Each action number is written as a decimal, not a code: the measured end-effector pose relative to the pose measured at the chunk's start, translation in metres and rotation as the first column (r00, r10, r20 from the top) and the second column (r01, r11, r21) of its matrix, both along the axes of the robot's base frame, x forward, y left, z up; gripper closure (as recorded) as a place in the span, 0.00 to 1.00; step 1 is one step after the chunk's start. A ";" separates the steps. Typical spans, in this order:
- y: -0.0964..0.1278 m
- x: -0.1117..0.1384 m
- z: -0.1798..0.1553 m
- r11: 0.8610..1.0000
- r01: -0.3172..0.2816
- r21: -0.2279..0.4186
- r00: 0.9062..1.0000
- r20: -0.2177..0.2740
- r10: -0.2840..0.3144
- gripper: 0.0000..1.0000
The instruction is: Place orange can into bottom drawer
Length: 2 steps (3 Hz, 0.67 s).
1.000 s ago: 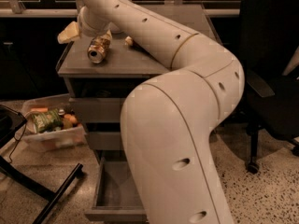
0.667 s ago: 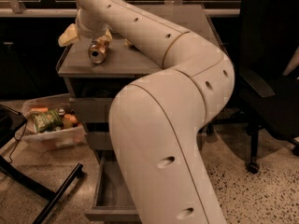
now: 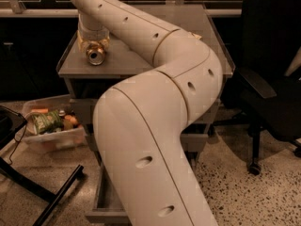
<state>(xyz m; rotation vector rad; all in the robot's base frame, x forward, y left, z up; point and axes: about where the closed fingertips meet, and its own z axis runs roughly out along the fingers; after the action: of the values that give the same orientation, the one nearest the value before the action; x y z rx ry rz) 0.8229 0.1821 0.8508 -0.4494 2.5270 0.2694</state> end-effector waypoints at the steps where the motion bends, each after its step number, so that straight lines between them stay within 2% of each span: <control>1: -0.007 -0.003 0.000 0.998 0.019 -0.057 1.000 -0.011 -0.019 0.65; 2: -0.014 -0.008 0.006 0.996 0.015 -0.086 1.000 -0.003 -0.015 0.88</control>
Offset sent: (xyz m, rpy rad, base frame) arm -0.0169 -0.0222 0.0203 -0.1149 -0.0156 -0.0110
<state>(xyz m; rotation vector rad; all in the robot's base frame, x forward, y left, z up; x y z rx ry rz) 0.8150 0.1686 0.8568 -0.4638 2.5517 0.1561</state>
